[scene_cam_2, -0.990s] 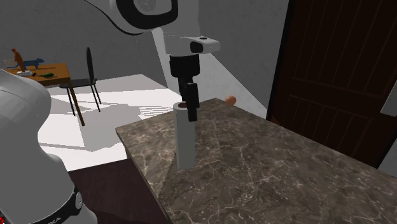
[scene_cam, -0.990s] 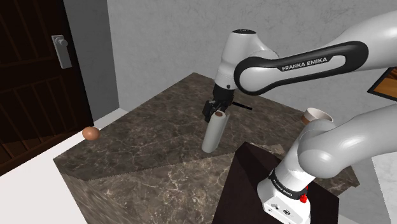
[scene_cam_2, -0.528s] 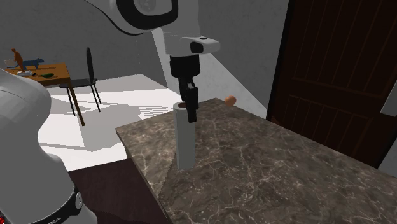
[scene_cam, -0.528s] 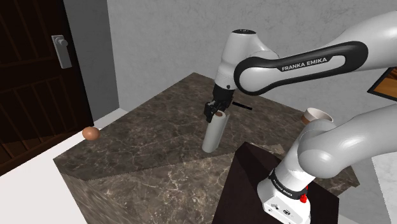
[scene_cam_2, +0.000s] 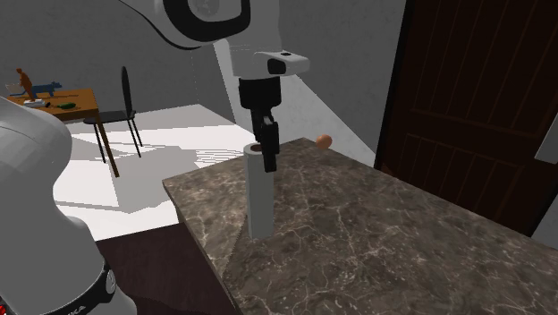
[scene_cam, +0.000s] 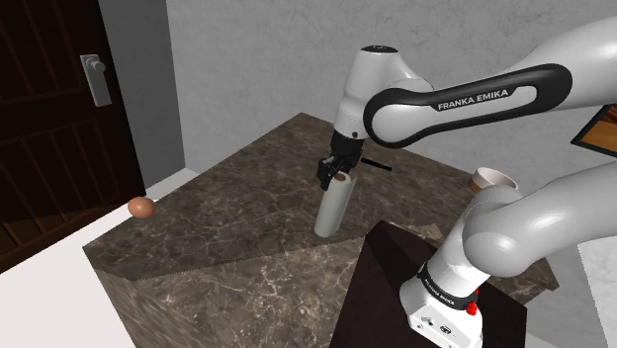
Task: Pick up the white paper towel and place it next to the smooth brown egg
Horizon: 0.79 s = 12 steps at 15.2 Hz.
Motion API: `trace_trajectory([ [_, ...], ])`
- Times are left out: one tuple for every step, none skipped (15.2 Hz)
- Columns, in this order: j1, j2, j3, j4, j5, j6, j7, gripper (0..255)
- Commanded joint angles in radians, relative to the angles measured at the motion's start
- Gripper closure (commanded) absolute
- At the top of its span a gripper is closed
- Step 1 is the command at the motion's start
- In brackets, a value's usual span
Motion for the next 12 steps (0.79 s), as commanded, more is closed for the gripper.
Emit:
trace_trajectory([
  [0.0, -0.006, -0.001, 0.008, -0.001, -0.017, -0.001, 255],
  [0.0, -0.013, -0.003, 0.018, -0.001, -0.033, -0.002, 255],
  [0.0, -0.019, -0.004, 0.028, -0.001, -0.049, -0.003, 255],
  [0.0, -0.024, -0.006, 0.038, -0.001, -0.064, -0.004, 255],
  [0.0, -0.03, -0.007, 0.048, -0.002, -0.08, -0.005, 255],
  [0.0, -0.035, -0.009, 0.058, -0.002, -0.095, -0.006, 255],
  [0.0, -0.04, -0.01, 0.068, -0.002, -0.11, -0.007, 255],
  [0.0, -0.044, -0.011, 0.079, -0.003, -0.126, -0.008, 255],
  [0.0, -0.049, -0.013, 0.09, -0.003, -0.141, -0.009, 255],
  [0.0, -0.052, -0.014, 0.101, -0.003, -0.155, -0.01, 255],
  [0.0, -0.056, -0.015, 0.112, -0.004, -0.17, -0.011, 255],
  [-0.001, -0.059, -0.016, 0.124, -0.004, -0.185, -0.012, 255],
])
